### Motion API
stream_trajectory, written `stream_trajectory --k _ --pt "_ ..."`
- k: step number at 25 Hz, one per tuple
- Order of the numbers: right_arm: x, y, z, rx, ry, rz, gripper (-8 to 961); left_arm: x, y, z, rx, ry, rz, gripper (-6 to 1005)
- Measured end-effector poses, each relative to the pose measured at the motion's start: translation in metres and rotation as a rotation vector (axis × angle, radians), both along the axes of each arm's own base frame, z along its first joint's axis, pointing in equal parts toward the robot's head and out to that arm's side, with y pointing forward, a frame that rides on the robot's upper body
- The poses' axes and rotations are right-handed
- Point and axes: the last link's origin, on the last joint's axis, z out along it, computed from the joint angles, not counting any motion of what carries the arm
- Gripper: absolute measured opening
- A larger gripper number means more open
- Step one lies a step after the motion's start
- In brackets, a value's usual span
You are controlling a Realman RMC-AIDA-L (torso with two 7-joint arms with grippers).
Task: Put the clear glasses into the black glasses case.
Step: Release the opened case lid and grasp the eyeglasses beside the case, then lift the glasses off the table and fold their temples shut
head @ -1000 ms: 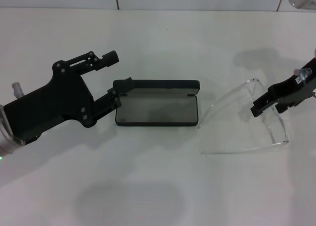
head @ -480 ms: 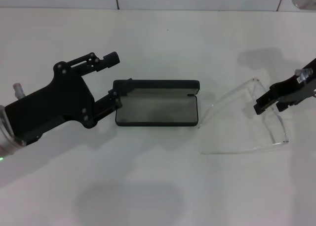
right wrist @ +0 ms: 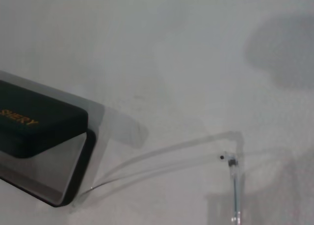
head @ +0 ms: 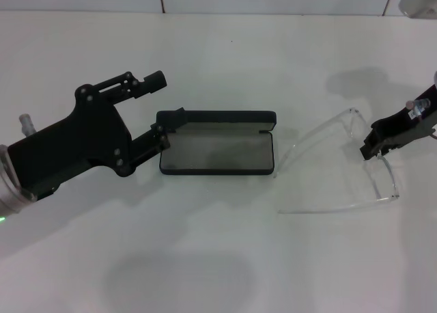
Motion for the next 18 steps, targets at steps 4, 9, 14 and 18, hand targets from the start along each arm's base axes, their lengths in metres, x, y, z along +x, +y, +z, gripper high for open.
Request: stream_trajectory --k 4,9,14,18 --pt "0.002 0.000 0.002 0.001 -0.003 -0.004 206 0.000 0.000 0.000 0.007 0.003 -0.002 515" --pt "0.002 -0.002 0.003 -0.007 -0.009 -0.006 128 -0.002 -0.001 -0.001 0.014 0.007 -0.002 515" --pt "0.002 -0.003 0.008 -0.018 -0.017 -0.008 126 -0.002 -0.001 -0.001 0.015 0.006 -0.002 515" --pt "0.004 -0.005 0.014 -0.011 -0.021 -0.008 119 -0.001 0.000 -0.001 0.018 0.003 -0.001 515"
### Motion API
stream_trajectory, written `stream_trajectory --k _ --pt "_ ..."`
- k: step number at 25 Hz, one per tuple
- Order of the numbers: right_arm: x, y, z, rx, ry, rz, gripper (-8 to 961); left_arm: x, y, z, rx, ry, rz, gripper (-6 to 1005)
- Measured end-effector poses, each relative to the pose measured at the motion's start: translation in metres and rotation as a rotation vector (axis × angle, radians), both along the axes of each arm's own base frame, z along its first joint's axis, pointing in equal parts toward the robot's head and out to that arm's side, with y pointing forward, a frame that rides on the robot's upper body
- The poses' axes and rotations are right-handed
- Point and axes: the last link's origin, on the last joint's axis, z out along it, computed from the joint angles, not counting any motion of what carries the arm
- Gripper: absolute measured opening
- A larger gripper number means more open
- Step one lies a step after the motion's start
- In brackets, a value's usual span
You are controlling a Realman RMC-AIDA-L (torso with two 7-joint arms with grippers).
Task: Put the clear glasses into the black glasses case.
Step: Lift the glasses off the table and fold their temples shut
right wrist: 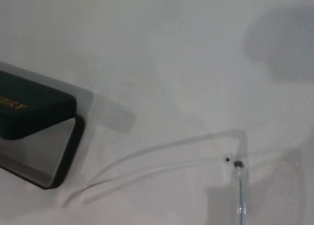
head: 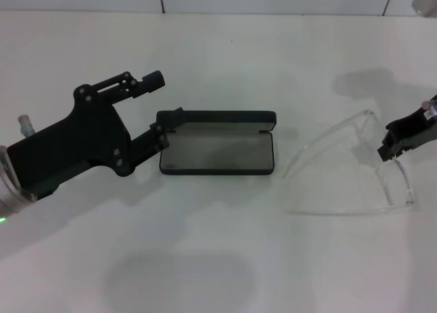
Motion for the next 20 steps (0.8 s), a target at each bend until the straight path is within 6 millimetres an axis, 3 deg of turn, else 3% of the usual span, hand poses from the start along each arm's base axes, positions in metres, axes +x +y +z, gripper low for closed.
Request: stream_trajectory --k 7,13,20 --pt "0.008 -0.006 0.014 0.024 -0.003 0.006 67 0.000 0.001 0.002 0.008 -0.004 0.003 515" --pt "0.016 -0.024 0.035 0.072 0.070 0.065 58 -0.001 0.002 0.004 0.015 -0.015 0.013 515" --pt "0.033 -0.044 0.056 0.182 0.338 0.166 58 0.004 0.004 0.007 0.006 -0.048 0.013 516"
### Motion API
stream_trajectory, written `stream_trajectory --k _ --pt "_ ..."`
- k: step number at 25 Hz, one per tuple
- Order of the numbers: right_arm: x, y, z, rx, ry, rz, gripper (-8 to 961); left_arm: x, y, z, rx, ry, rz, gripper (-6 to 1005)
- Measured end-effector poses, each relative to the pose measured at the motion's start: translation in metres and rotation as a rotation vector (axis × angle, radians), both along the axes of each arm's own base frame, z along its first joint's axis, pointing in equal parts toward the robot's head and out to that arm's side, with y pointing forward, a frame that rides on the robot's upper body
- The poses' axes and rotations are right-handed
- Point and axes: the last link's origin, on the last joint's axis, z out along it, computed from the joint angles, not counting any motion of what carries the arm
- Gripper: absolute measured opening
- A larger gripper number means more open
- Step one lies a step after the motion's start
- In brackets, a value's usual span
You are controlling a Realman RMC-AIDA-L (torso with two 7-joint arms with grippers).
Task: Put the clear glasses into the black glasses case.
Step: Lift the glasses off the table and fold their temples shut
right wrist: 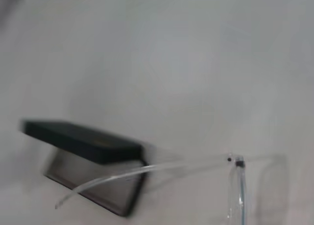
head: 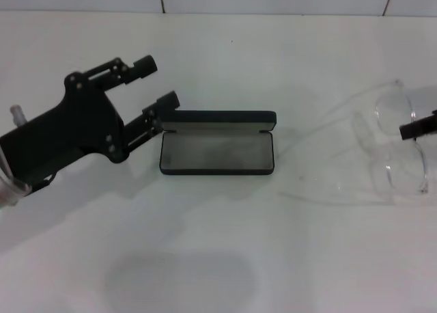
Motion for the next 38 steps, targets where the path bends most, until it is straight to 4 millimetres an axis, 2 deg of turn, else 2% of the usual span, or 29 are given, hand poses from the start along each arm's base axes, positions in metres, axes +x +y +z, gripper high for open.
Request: stream_trajectory --k 5,8,13,14,15,22,25,38 --pt "0.018 -0.012 0.001 0.064 0.245 0.102 57 0.017 0.008 0.007 -0.054 -0.076 -0.038 498" --pt "0.023 -0.018 -0.007 0.071 0.346 0.154 57 0.033 0.014 0.009 -0.075 -0.096 -0.112 488" --pt "0.022 -0.025 -0.020 0.043 0.413 0.233 57 0.068 0.034 0.006 -0.125 -0.114 -0.215 273" --pt "0.020 -0.027 -0.022 0.035 0.423 0.246 57 0.068 0.034 0.006 -0.125 -0.114 -0.215 257" --pt "0.019 -0.029 -0.024 0.027 0.433 0.257 56 0.084 0.043 0.005 -0.147 -0.113 -0.256 241" --pt "0.005 -0.041 -0.028 -0.036 0.519 0.324 56 0.120 0.052 -0.008 -0.209 -0.092 -0.375 128" --pt "-0.001 -0.045 -0.031 -0.067 0.560 0.341 56 0.129 0.050 -0.014 -0.232 -0.090 -0.410 80" --pt "-0.034 -0.047 -0.046 -0.166 0.691 0.418 56 0.140 0.038 -0.041 -0.297 -0.064 -0.446 67"
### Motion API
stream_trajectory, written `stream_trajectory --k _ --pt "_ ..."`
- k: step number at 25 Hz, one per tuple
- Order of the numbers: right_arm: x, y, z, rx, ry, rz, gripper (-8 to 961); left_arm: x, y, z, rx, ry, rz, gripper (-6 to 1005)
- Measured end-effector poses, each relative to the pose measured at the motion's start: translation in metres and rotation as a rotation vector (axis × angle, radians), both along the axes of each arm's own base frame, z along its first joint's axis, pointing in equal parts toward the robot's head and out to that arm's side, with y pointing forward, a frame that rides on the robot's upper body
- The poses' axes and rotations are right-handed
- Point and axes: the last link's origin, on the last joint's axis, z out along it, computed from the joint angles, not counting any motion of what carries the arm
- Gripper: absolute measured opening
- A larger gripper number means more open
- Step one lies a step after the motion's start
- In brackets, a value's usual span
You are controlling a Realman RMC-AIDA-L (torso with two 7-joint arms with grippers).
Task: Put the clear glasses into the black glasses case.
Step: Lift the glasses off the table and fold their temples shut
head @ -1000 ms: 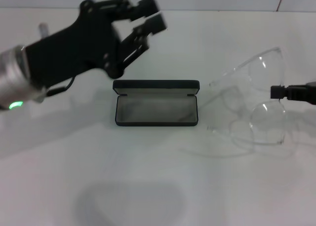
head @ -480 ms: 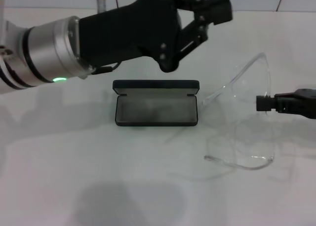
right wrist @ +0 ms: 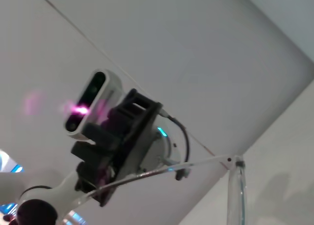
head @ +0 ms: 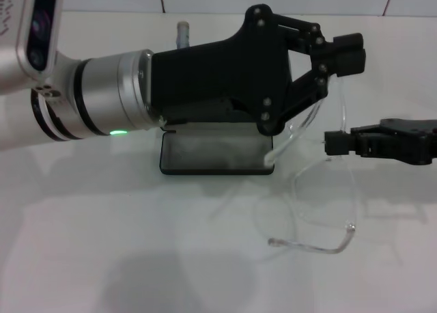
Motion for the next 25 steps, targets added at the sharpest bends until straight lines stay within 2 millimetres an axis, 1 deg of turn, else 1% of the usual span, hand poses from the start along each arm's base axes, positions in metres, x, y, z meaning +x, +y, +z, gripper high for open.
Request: stream_trajectory --k 12,25 --pt "-0.014 0.005 -0.003 -0.017 0.053 0.020 56 -0.010 -0.005 -0.012 -0.036 0.012 0.036 68" --pt "-0.018 0.005 0.001 -0.003 0.122 0.018 56 -0.022 -0.006 -0.018 -0.036 0.021 0.084 68"
